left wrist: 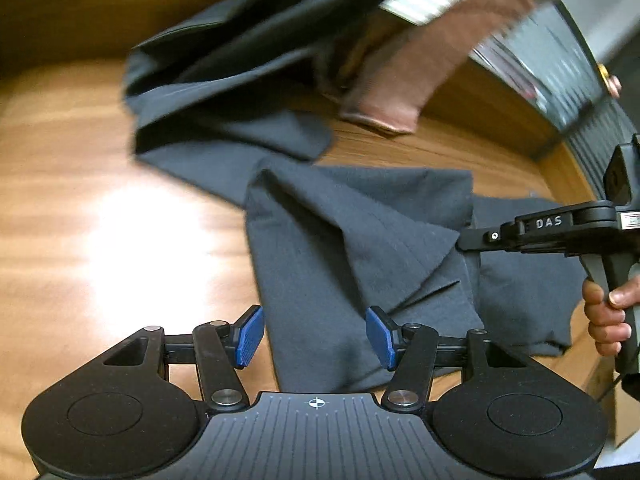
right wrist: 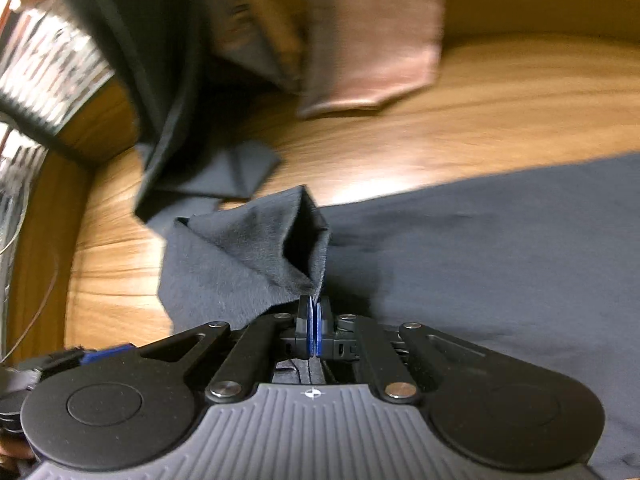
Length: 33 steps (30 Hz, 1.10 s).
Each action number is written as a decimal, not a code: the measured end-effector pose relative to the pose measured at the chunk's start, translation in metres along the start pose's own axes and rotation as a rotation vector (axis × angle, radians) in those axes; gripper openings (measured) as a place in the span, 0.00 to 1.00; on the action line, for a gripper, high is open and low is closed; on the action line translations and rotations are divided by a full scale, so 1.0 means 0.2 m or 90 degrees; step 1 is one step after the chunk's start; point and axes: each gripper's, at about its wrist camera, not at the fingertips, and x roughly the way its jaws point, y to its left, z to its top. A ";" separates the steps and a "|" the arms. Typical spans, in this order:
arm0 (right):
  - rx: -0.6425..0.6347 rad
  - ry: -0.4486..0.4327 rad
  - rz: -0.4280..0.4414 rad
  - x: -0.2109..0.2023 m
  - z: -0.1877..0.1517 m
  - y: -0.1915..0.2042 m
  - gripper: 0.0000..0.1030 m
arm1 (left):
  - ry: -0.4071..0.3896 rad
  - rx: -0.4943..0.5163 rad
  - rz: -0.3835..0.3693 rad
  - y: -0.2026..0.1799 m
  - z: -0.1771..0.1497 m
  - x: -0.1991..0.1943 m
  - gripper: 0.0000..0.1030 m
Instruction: Fold clothes
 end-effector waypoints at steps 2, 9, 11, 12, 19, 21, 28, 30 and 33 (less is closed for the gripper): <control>0.019 -0.008 -0.012 -0.03 -0.01 -0.11 0.01 | 0.005 0.017 -0.009 -0.08 0.03 0.05 0.57; 0.090 -0.045 -0.042 -0.13 -0.09 -0.43 0.01 | 0.032 0.079 -0.049 -0.33 0.12 0.20 0.57; 0.117 -0.056 -0.035 -0.14 -0.11 -0.51 0.04 | 0.041 0.091 -0.065 -0.38 0.16 0.25 0.57; 0.126 -0.066 -0.033 -0.15 -0.13 -0.54 0.05 | 0.047 0.096 -0.073 -0.40 0.18 0.28 0.57; 0.150 -0.081 -0.021 -0.24 -0.37 -0.62 0.33 | 0.132 0.116 -0.099 -0.47 0.33 0.47 0.57; 0.144 -0.087 -0.021 -0.27 -0.45 -0.60 0.34 | 0.152 0.099 -0.090 -0.45 0.35 0.51 0.58; 0.054 -0.103 0.028 -0.26 -0.54 -0.42 0.33 | 0.121 0.068 -0.068 -0.36 0.33 0.53 0.58; 0.009 -0.090 0.019 -0.23 -0.54 -0.36 0.33 | 0.119 0.050 -0.086 -0.36 0.32 0.53 0.59; -0.040 -0.081 -0.002 -0.19 -0.53 -0.31 0.12 | 0.134 0.035 -0.095 -0.38 0.31 0.58 0.59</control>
